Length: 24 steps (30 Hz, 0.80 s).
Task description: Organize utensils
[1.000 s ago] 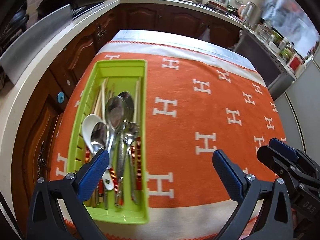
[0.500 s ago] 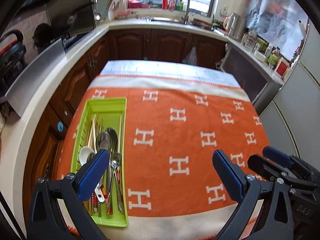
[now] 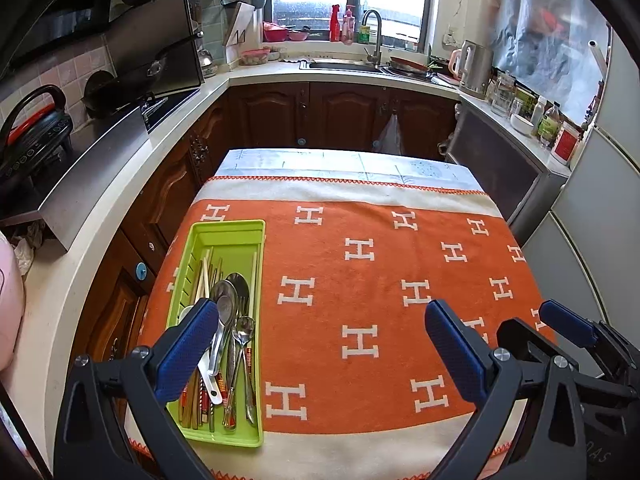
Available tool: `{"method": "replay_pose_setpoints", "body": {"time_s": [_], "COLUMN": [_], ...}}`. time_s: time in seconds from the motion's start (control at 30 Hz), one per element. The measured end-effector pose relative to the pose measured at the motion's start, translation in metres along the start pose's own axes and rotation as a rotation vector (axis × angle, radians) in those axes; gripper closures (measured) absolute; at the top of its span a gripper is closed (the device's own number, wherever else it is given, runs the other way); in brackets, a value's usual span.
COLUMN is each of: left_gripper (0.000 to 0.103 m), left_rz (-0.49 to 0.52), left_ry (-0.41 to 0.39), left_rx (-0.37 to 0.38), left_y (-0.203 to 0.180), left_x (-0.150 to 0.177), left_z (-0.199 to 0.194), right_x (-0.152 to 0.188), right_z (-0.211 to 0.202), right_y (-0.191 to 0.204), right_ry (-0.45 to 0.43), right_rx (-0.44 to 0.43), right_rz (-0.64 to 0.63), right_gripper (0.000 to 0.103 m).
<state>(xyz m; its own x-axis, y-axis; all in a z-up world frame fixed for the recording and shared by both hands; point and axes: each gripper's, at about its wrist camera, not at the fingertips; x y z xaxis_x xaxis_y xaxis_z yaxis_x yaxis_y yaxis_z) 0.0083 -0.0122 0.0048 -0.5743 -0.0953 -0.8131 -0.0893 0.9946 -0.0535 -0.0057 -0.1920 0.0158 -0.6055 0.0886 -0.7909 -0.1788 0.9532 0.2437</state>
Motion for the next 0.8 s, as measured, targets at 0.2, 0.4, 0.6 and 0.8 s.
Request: {"method": "replay_pose_setpoints", "body": {"time_s": [0.2, 0.4, 0.6, 0.8], "left_gripper": [0.001, 0.001, 0.001, 0.001], "left_rz": [0.002, 0.002, 0.002, 0.003], "left_ry": [0.014, 0.014, 0.004, 0.004], "left_rx": [0.0, 0.0, -0.007, -0.007], "left_y": [-0.0005, -0.0007, -0.0001, 0.0005], "left_x": [0.0055, 0.006, 0.0087, 0.0088], "left_z": [0.0012, 0.0002, -0.0039, -0.0048], "right_x": [0.003, 0.0036, 0.0046, 0.004], "right_z": [-0.0059, -0.0043, -0.0057, -0.0046], "right_y": [-0.003, -0.006, -0.0051, -0.0056], "right_ry": [-0.002, 0.006, 0.006, 0.005], "right_rx": [0.007, 0.009, 0.009, 0.01], "right_rz": [0.015, 0.026, 0.028, 0.027], "right_gripper": [0.029, 0.028, 0.028, 0.028]}}
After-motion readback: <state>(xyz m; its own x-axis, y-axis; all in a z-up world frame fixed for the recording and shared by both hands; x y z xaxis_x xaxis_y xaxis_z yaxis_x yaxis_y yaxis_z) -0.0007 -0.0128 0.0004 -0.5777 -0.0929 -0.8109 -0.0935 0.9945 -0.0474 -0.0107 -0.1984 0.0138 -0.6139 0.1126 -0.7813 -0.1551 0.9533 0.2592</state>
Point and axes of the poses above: each gripper's, at about its wrist camera, not at the fingertips, and z roughly the way its jaws point, y to its left, x to its underside, and after that the axes turned 13 degrees about -y, right-handed
